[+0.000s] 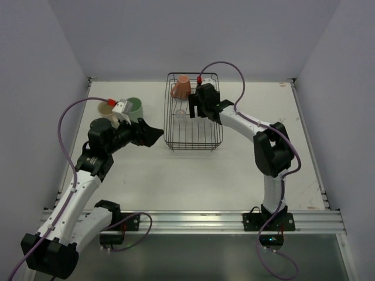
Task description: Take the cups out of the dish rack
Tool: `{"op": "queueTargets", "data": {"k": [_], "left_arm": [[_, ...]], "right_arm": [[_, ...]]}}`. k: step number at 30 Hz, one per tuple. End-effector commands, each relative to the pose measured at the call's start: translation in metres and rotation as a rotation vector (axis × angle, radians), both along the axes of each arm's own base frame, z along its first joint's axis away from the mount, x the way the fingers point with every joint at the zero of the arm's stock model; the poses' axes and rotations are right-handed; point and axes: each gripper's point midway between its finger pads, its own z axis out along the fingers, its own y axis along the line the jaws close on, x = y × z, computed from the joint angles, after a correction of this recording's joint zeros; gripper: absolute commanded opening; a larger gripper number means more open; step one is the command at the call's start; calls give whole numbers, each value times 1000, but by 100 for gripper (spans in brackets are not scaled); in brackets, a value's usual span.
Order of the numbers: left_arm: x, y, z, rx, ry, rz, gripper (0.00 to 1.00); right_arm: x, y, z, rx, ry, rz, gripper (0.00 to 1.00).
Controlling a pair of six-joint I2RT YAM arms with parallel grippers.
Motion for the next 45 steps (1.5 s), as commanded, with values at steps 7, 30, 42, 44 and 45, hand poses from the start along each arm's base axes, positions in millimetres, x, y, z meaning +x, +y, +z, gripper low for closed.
{"op": "queueTargets", "data": {"k": [7,30,42,44,45], "left_arm": [[3,-21,21,-117,-55,-95,91],[47,-112,34,-411,51,-260,67],[66,-126,26,-424,54,-250,68],[65,-128,29,-442,50,-254,66],[63,-132,35,-460,27,-278,61]], "right_arm": [[23,-2,8,-25,-44,-35,59],[-112,5,178,1049,-175,293,27],[-131,3,177,1203,-95,368,26],[-132,4,176,1206,-85,381,27],[-132,5,174,1213,-76,377,27]]}}
